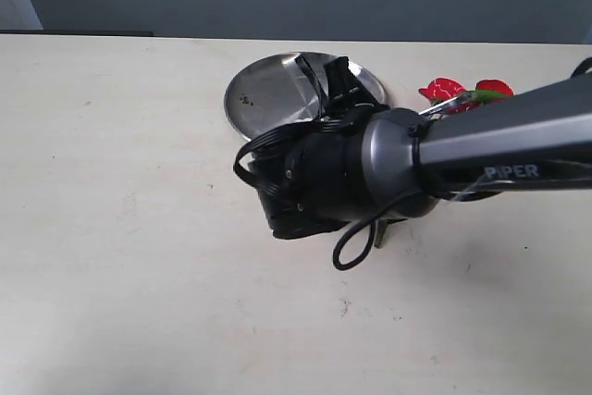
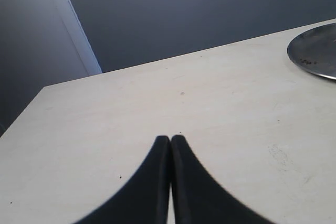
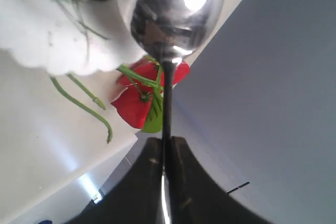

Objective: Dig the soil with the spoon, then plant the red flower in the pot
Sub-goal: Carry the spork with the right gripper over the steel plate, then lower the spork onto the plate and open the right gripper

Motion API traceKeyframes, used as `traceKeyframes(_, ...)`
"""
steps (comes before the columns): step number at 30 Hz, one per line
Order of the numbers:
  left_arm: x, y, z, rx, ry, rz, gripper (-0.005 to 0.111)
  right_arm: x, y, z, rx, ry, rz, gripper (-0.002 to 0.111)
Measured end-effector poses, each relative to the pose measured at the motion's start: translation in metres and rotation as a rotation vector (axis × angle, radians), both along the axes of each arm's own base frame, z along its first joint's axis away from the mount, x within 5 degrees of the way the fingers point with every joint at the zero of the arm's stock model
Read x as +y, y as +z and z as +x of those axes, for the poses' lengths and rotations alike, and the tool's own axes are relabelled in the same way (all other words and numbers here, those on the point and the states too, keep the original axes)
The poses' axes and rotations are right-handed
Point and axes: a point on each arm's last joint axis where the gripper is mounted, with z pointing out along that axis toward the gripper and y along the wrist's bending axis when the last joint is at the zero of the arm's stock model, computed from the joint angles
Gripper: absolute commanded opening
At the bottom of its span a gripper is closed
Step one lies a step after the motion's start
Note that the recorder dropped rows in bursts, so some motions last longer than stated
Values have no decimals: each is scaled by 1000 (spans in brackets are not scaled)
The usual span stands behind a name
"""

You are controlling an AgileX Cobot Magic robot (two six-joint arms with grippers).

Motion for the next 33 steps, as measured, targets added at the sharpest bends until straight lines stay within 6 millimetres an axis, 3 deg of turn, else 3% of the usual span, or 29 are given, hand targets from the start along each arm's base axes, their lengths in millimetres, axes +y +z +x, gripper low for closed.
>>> traceKeyframes(4,0,0,0,0,0,0,0,-2,13,-8,33,-28,68,-1)
traceKeyframes(9,0,0,0,0,0,0,0,0,2,-14,155,-31,100,-1)
traceKeyframes(14,0,0,0,0,0,0,0,0,0,-5,74,-51,116,-1)
traceKeyframes(18,0,0,0,0,0,0,0,-1,18,-4,14,-83,224,-1)
traceKeyframes(23,0,0,0,0,0,0,0,3,53,-2,1,-35,481,-1)
traceKeyframes(26,0,0,0,0,0,0,0,0,74,17,-4,-64,660,-1)
traceKeyframes(33,0,0,0,0,0,0,0,-22,114,87,86,-311,1076,-1)
